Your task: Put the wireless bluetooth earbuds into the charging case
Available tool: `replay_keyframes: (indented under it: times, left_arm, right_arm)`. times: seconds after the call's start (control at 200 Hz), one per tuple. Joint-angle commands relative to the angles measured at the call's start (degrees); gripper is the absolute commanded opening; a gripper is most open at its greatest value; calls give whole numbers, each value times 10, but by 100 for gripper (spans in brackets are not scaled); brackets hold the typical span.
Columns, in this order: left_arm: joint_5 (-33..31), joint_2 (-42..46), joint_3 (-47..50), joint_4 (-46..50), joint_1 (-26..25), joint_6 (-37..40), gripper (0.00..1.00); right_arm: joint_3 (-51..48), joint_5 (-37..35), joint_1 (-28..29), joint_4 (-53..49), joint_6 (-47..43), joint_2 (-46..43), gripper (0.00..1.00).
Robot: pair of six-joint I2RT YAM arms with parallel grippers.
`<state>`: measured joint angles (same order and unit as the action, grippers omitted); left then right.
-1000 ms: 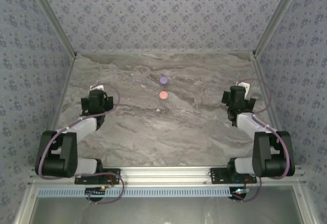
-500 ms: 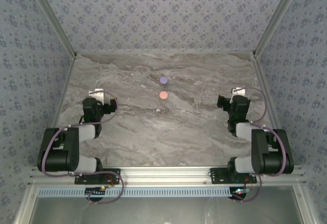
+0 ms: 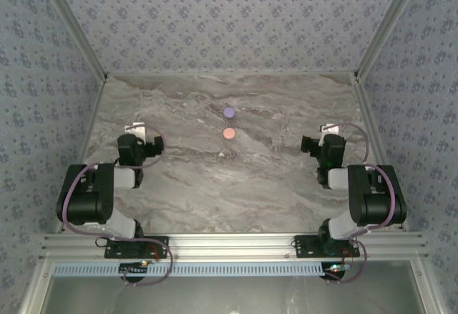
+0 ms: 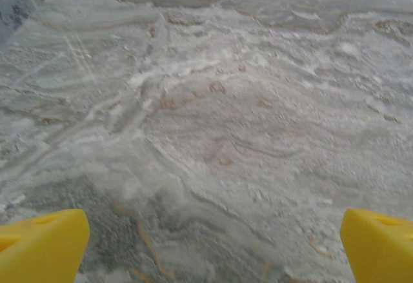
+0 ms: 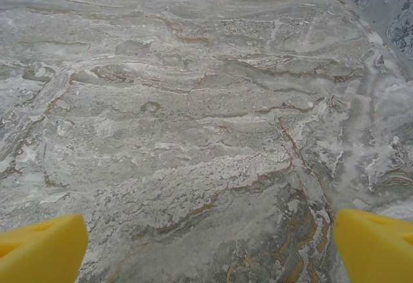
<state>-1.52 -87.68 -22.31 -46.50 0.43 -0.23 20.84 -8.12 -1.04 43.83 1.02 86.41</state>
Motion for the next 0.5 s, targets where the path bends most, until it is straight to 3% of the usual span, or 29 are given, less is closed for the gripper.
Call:
replay_keyframes:
  times: [0.0,0.095,0.205,0.495]
  left_arm:
    - [-11,0,-15,6,4,-11,99]
    - [-11,0,-14,2,4,-10,99]
    - [-11,-1,-15,4,4,-11,99]
    - [-10,-1,-15,4,4,-10,99]
  right_arm:
    - [12,6,0,19,-10,3,100]
    - [11,10,0,18,-11,3,100]
    - [22,72,-10,-1,-23,4,100]
    - [20,73,-11,1,-22,4,100]
